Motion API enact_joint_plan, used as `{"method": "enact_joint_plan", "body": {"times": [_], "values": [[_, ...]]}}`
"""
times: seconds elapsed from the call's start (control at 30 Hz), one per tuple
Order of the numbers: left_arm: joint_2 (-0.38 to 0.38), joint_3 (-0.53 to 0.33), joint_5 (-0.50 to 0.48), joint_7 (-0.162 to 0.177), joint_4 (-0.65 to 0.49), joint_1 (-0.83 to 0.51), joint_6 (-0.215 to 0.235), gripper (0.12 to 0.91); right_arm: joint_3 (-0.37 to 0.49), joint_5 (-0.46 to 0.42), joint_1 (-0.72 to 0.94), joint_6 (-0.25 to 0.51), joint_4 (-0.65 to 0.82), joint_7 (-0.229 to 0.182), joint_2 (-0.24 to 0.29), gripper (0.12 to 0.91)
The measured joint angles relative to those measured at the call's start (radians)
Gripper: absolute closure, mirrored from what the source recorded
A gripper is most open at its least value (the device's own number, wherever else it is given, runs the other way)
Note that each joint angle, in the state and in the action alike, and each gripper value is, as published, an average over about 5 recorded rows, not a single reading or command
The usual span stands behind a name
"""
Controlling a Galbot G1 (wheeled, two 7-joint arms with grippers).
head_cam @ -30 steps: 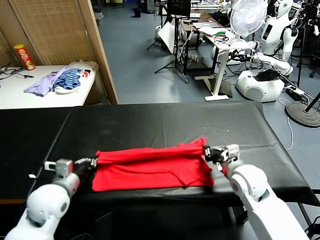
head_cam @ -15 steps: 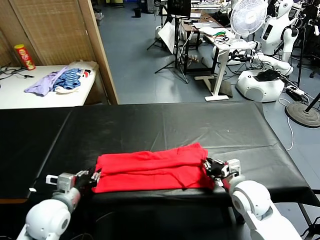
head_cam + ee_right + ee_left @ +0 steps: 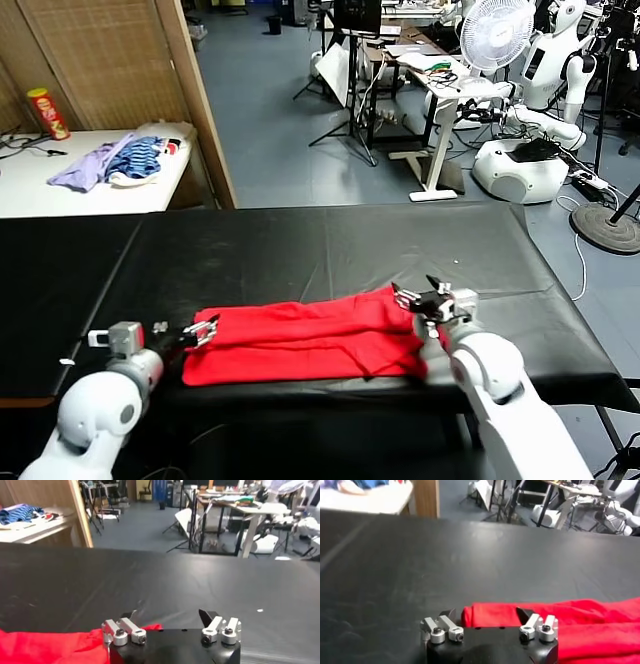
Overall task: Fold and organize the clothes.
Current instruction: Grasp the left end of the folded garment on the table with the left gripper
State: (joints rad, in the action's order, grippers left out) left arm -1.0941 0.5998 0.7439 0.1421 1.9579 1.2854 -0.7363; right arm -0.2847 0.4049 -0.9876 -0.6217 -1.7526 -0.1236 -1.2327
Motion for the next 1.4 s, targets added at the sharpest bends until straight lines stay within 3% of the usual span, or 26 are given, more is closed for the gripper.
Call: {"method": "enact_joint_plan", "body": {"times": [0.13,0.23,0.4,0.47,0.57,0.7,0.8,0.87,1.17,1.27,1.4], "values": [[-0.003,-0.003,0.030,0.003,-0.045,-0.018,0.002,0.460,0.005,-0.016,0.001,0.006,0.033,-0.001,-0.024,0.409],[-0.009,-0.003,0.040,0.011,-0.066,-0.026,0.004,0.591,0.007,-0.032,-0.004,0.018,0.043,-0.004,-0.037,0.550],[-0.027,-0.006,-0.012,0.013,-0.067,-0.015,0.043,0.851,0.010,-0.079,-0.029,0.091,0.048,-0.071,-0.066,0.796],[-0.036,-0.013,-0.067,0.004,-0.063,-0.006,0.091,0.892,0.012,-0.109,-0.040,0.131,0.053,-0.106,-0.082,0.867],[-0.052,-0.027,-0.178,-0.010,-0.067,-0.002,0.175,0.893,0.012,-0.150,-0.050,0.181,0.064,-0.137,-0.105,0.882],[-0.067,-0.042,-0.277,-0.019,-0.084,-0.016,0.244,0.898,0.003,-0.153,-0.060,0.199,0.064,-0.125,-0.118,0.885],[-0.068,-0.044,-0.295,-0.026,-0.090,-0.024,0.260,0.858,-0.008,-0.145,-0.073,0.199,0.049,-0.099,-0.113,0.854],[-0.063,-0.040,-0.296,-0.033,-0.088,-0.023,0.264,0.771,-0.016,-0.145,-0.084,0.198,0.034,-0.081,-0.106,0.779],[-0.044,0.003,-0.189,-0.037,-0.052,0.018,0.238,0.289,-0.054,-0.126,-0.147,0.196,-0.065,-0.053,-0.077,0.300],[-0.051,0.017,-0.123,-0.036,-0.043,0.037,0.221,0.240,-0.061,-0.119,-0.167,0.196,-0.094,-0.052,-0.076,0.238],[-0.066,0.025,-0.079,-0.037,-0.044,0.059,0.213,0.233,-0.064,-0.116,-0.185,0.194,-0.122,-0.051,-0.076,0.228]]}}
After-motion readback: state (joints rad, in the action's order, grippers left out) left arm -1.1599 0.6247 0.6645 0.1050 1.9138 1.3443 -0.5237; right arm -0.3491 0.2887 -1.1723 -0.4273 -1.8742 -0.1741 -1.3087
